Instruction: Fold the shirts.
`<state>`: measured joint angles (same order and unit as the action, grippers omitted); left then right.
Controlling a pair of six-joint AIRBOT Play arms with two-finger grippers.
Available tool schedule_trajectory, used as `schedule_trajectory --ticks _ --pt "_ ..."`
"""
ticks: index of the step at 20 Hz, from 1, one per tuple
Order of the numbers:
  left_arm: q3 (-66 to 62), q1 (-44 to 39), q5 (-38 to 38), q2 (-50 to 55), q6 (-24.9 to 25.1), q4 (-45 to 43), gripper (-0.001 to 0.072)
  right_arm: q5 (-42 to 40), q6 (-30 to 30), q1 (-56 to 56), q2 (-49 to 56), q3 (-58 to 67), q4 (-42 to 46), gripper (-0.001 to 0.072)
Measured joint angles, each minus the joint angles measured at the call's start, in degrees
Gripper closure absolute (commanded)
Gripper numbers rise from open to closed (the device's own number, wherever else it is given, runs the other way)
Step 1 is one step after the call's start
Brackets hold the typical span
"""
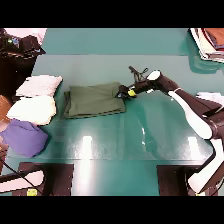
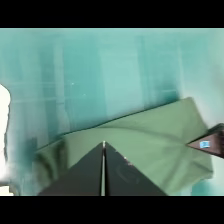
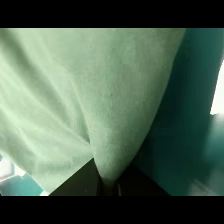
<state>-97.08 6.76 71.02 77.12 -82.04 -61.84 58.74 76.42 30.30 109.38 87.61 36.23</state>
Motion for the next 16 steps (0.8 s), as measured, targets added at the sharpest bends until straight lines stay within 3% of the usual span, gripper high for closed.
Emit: schedule_trajectory --ticks 4,8,16 --pt "0.0 -5.0 -0.3 0.0 0.0 0.3 0.0681 -1.0 0.0 0.6 -1.1 4.2 3.3 0.0693" --pt "0.0 -12.0 -0.8 0.0 -0.1 0.3 0.0681 0.0 0.5 -6.3 -9.0 3.6 10.0 0.0693" --pt "0.0 -21.0 -5.0 0.0 -2.7 0.2 0.0681 2.6 0.7 -39.4 -28.2 -6.2 16.3 0.0693"
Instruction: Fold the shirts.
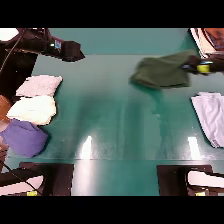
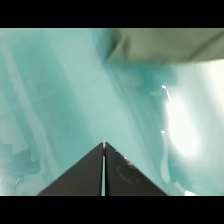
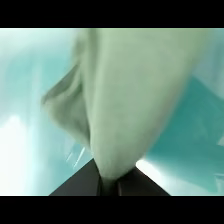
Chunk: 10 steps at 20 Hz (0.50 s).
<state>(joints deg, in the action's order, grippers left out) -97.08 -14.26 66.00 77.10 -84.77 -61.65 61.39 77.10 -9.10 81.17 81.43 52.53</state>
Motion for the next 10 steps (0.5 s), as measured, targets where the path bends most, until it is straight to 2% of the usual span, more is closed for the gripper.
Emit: schedule_trajectory --ticks 5,10 --pt "0.0 -2.0 -3.3 0.0 -0.7 0.3 0.0681 1.0 0.0 -18.3 -4.5 -4.0 0.9 0.0693" --pt "0.0 -2.5 -4.3 0.0 -0.9 0.6 0.0681 3.6 0.0 -25.3 -5.8 -2.1 1.0 0.0693"
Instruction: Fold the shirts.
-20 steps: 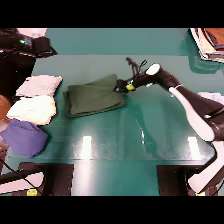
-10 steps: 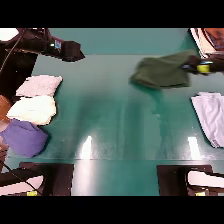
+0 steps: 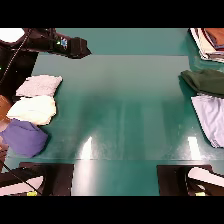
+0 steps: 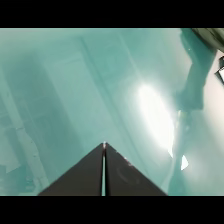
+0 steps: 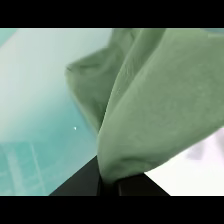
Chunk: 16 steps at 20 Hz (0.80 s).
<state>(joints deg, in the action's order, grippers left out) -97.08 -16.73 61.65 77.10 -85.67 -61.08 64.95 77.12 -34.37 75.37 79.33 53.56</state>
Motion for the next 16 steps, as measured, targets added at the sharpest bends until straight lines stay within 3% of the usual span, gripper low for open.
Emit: schedule_trajectory --ticks 6,16 --pt "0.0 0.0 -0.2 0.0 0.2 -0.2 0.068 3.5 1.8 -1.7 -5.9 1.5 3.6 0.0693" --pt "0.0 0.0 0.9 0.0 2.7 -1.4 0.068 6.3 6.5 -3.1 -20.0 -12.3 15.9 0.0666"
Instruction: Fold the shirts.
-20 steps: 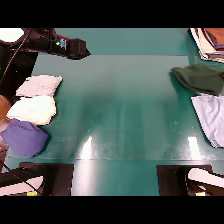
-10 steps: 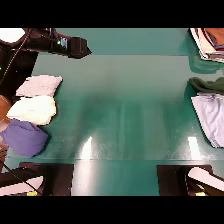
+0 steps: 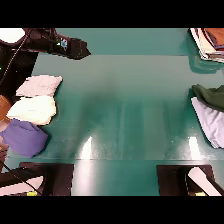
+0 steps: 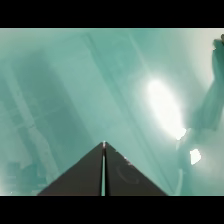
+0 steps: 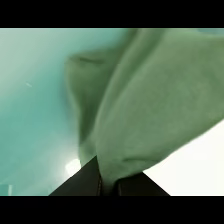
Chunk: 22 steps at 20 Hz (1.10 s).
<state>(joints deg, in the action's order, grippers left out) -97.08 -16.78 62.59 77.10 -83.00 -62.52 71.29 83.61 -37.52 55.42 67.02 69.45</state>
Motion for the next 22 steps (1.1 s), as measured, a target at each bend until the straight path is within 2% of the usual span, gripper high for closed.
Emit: schedule_trajectory --ticks 1,2,3,9,12,16,17,18,19,21,22 --pt "0.0 0.0 0.1 0.0 0.3 0.0 0.068 0.5 0.5 -1.1 -1.0 -1.6 0.5 0.0479" --pt "0.0 0.0 0.4 0.0 0.4 0.0 0.068 1.1 0.9 -2.6 -1.8 -3.2 1.2 0.0226" --pt "0.0 0.0 0.5 0.0 0.6 -0.1 0.068 1.7 1.1 -4.2 -2.3 -4.4 1.6 0.0087" --pt "0.0 0.0 0.9 0.0 0.9 -0.1 0.068 3.8 1.7 -10.4 -3.5 -7.9 0.9 0.0083" --pt "0.0 0.0 0.8 0.0 1.0 -0.1 0.068 3.9 1.8 -4.6 -3.6 -8.2 -1.0 0.0084" --pt "0.0 0.0 0.6 0.0 1.0 -0.1 0.0679 2.9 1.8 10.6 -3.6 -8.4 -1.9 0.0086" --pt "0.0 0.0 0.4 0.0 1.0 -0.1 0.068 2.3 1.8 14.9 -3.6 -8.4 -2.2 0.0091" --pt "0.0 0.0 0.3 0.0 0.9 -0.1 0.068 1.4 1.8 19.5 -3.6 -8.4 -2.2 0.0174" --pt "0.0 0.0 0.0 0.0 0.9 -0.1 0.068 0.4 1.8 23.6 -3.6 -8.4 -2.2 0.0319" --pt "0.0 0.0 -0.2 0.0 0.9 -0.1 0.068 -1.9 1.8 31.9 -3.6 -8.4 -2.2 0.0695" --pt "0.0 0.0 -0.4 0.0 0.9 0.0 0.068 -2.9 1.8 35.3 -3.6 -8.4 -2.2 0.0692"
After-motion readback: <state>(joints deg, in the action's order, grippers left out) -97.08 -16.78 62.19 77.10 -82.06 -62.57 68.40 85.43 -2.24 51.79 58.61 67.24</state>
